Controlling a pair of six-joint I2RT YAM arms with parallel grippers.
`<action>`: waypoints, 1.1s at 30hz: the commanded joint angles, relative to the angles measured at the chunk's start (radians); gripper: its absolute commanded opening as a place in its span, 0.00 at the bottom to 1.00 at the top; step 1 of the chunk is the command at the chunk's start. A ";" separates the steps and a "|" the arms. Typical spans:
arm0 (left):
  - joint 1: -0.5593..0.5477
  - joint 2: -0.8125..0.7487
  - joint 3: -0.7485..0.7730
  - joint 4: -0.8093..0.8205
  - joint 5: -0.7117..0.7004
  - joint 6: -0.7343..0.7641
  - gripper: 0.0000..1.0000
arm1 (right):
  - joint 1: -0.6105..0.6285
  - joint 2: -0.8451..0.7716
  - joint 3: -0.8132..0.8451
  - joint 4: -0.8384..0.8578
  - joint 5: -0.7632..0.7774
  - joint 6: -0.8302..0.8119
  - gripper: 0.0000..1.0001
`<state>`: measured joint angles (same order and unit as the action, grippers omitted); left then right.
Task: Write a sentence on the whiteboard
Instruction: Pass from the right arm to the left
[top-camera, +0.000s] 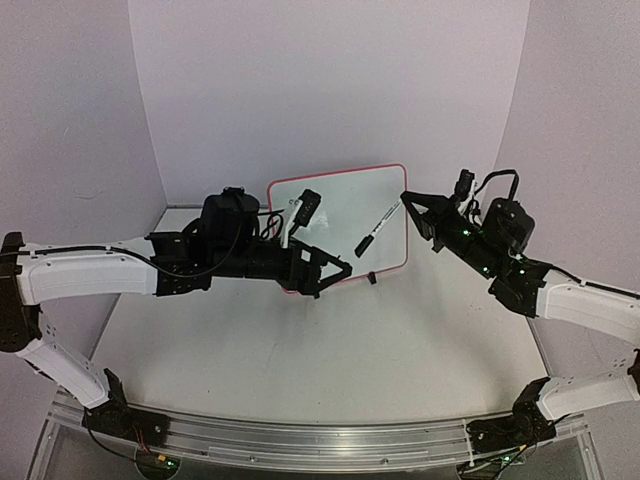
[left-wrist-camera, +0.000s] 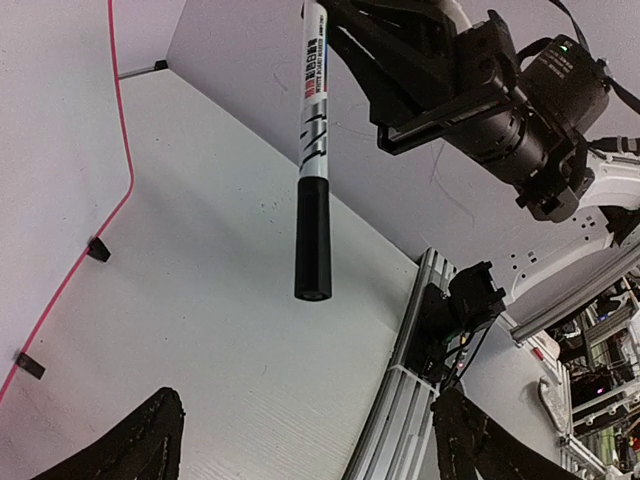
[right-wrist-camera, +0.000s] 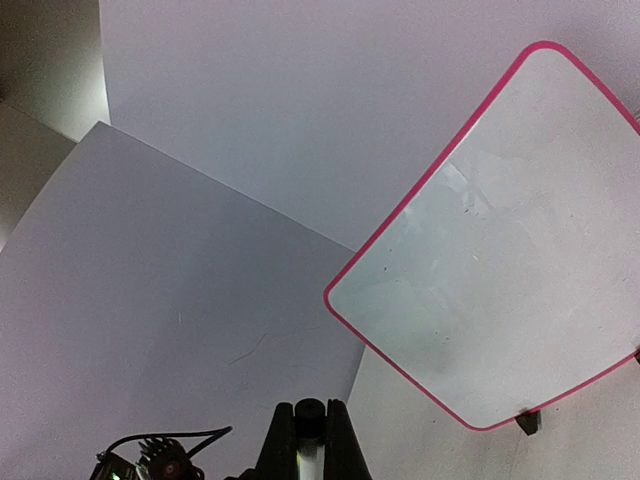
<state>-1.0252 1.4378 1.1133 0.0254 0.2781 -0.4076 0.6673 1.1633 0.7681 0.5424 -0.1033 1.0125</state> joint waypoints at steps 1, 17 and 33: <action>-0.004 0.046 0.061 0.224 0.039 -0.111 0.86 | 0.026 0.005 0.034 0.107 0.008 -0.017 0.00; -0.007 0.131 0.136 0.258 0.092 -0.138 0.29 | 0.041 0.006 -0.002 0.151 0.022 0.000 0.00; -0.007 0.159 0.154 0.225 0.089 -0.136 0.15 | 0.040 0.007 -0.031 0.179 0.024 0.028 0.00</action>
<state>-1.0286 1.6039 1.2247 0.2328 0.3629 -0.5504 0.7029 1.1713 0.7493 0.6666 -0.0940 1.0276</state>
